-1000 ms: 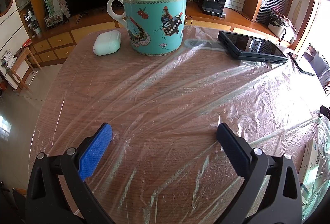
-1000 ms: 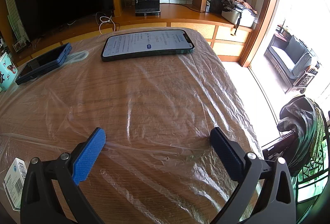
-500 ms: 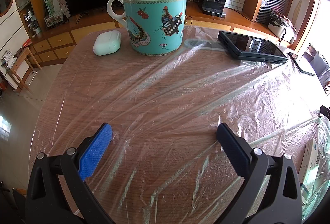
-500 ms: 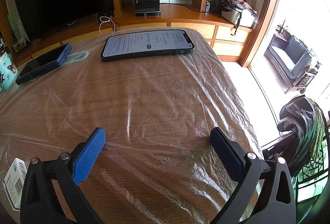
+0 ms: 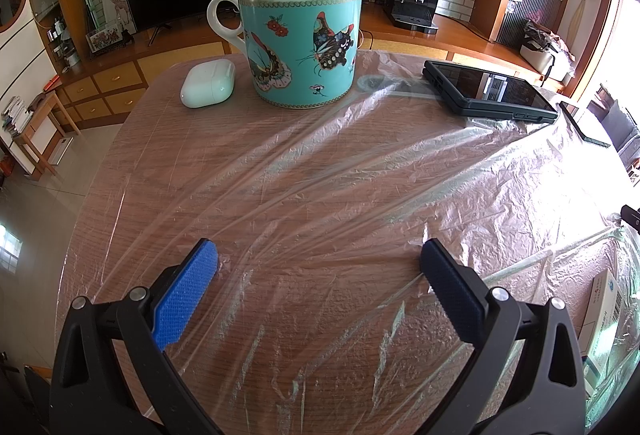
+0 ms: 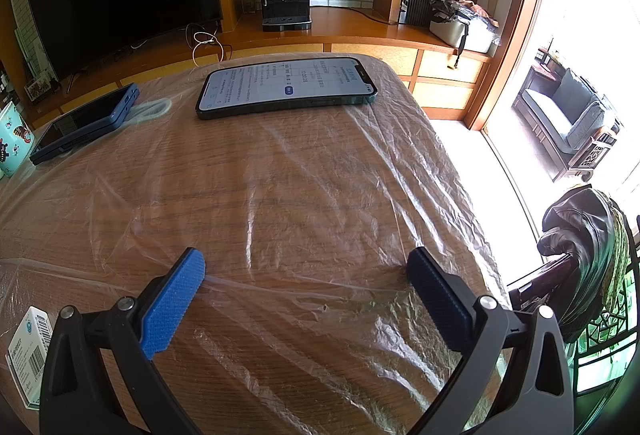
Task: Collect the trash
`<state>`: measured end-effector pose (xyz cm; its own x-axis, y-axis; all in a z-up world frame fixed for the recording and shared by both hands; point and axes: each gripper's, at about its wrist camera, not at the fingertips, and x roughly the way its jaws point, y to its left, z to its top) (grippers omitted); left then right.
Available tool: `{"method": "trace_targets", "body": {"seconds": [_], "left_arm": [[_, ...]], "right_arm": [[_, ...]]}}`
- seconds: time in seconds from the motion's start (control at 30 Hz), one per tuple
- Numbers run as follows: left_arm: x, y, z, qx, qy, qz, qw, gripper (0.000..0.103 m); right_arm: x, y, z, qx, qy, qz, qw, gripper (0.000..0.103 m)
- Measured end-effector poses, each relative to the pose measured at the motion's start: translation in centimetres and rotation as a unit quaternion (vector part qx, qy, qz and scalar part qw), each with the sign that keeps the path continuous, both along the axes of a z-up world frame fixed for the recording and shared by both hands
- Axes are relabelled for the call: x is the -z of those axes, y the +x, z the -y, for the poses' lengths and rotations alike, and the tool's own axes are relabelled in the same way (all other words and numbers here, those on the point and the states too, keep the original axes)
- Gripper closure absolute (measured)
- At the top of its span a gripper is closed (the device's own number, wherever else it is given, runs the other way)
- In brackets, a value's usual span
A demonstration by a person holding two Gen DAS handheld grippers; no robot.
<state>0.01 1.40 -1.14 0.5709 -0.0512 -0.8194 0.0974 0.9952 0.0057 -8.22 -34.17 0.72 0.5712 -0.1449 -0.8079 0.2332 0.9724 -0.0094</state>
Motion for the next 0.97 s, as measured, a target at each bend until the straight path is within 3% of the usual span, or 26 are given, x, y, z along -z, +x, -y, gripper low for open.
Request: {"method": "trace_targets", "body": {"seconds": [0.97], "left_arm": [[0.02, -0.13, 0.28, 0.0, -0.002, -0.001, 1.0, 0.001]], "right_arm": [[-0.01, 0.02, 0.04, 0.0, 0.0, 0.0, 1.0, 0.004]]}}
